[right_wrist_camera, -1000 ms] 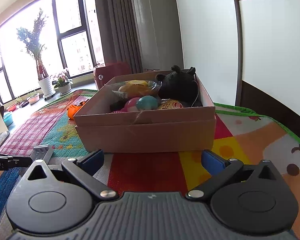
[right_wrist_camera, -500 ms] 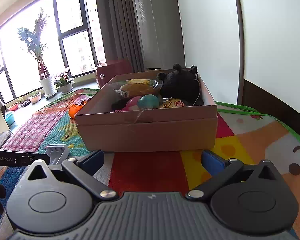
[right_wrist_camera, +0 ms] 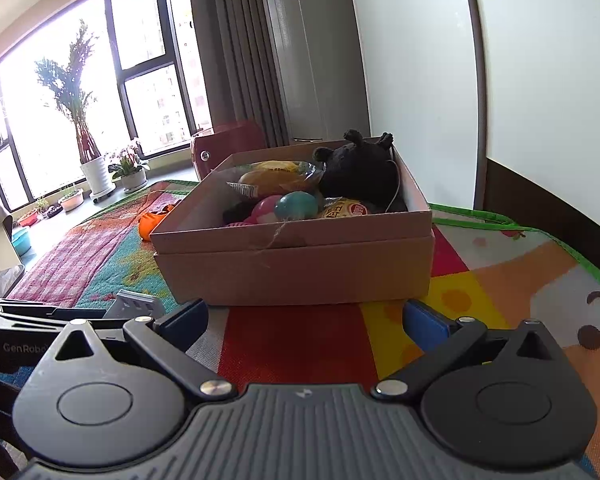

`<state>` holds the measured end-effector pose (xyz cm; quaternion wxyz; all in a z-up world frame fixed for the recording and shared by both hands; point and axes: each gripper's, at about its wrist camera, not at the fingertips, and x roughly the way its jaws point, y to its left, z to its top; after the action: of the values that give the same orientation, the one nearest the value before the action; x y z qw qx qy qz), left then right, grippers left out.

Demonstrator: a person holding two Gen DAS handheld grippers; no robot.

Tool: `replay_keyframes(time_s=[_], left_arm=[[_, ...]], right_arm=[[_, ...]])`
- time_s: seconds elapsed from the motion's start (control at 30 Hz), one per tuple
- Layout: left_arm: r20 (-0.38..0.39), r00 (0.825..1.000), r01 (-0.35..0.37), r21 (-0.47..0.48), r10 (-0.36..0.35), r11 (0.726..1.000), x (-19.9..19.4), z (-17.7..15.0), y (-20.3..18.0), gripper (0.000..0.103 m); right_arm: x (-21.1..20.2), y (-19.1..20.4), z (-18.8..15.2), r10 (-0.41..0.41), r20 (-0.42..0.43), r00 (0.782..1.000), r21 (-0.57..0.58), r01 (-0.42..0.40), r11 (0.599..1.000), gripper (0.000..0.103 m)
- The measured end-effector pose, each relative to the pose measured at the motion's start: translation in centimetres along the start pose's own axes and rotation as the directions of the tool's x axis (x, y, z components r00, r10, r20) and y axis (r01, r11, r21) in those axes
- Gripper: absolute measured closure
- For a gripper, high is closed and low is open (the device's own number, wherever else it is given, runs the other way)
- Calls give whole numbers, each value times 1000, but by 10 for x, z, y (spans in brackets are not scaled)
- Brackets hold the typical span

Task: Organize objects
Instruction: 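Grasp the white battery charger with the left gripper and lift it, then move the right gripper down toward the purple sparkly star toy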

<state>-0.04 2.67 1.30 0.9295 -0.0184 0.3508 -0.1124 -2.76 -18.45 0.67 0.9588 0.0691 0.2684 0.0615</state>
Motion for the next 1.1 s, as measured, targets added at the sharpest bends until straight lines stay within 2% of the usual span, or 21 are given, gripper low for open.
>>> replay_keyframes(time_s=[0.07, 0.13, 0.3, 0.47, 0.7, 0.83, 1.03, 1.1], left_arm=[[-18, 999, 46, -23, -47, 999, 2, 1, 1, 50], [-42, 994, 96, -94, -100, 991, 6, 3, 8, 49], [-37, 990, 130, -179, -138, 975, 8, 4, 19, 49], [-12, 988, 149, -212, -155, 966, 8, 1, 24, 49], [-5, 995, 95, -84, -95, 992, 7, -1, 5, 47], [1, 998, 70, -34, -70, 997, 6, -2, -4, 46], [-13, 1000, 26, 109, -25, 994, 9, -6, -27, 43], [-11, 999, 31, 101, -30, 994, 10, -6, -27, 42]], right_arm=[[0, 0, 0, 2, -1, 1000, 2, -2, 1000, 0], [0, -1, 0, 4, -3, 1000, 3, -4, 1000, 0], [1, -2, 1, 7, -6, 1000, 11, -7, 1000, 0], [2, -4, 1, 9, -13, 1000, 21, -8, 1000, 0], [4, -6, 1, 13, -18, 1000, 31, -12, 999, 0], [4, -8, 1, 15, -20, 1000, 39, -14, 999, 0], [4, -8, 1, 16, -20, 1000, 40, -15, 999, 0], [4, -8, 1, 17, -18, 1000, 41, -17, 999, 0]])
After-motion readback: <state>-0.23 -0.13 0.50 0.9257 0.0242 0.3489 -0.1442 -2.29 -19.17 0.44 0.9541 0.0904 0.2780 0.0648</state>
